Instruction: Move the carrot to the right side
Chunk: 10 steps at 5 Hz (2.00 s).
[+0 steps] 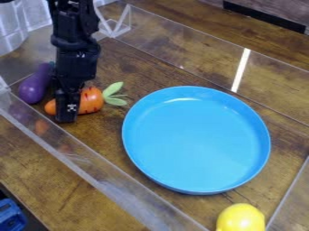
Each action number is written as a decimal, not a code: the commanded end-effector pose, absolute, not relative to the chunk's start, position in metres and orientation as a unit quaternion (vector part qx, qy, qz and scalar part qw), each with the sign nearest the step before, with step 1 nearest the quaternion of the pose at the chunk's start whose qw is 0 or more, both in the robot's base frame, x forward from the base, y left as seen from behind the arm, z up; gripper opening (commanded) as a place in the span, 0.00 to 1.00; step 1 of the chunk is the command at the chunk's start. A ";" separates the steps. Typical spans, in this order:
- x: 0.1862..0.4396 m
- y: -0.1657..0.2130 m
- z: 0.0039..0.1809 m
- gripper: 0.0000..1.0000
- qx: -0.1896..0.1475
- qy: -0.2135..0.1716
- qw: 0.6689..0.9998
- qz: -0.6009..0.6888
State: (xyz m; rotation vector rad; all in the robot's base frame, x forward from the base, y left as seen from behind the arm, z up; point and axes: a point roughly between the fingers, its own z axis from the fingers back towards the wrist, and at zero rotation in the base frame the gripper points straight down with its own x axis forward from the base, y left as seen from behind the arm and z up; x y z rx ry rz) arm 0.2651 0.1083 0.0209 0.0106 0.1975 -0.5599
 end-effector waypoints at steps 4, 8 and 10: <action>0.293 0.050 0.047 0.00 0.039 0.054 0.930 -0.361; 0.300 0.079 0.052 0.00 0.044 0.051 0.907 -0.417; 0.294 0.086 0.050 0.00 0.044 0.052 0.917 -0.393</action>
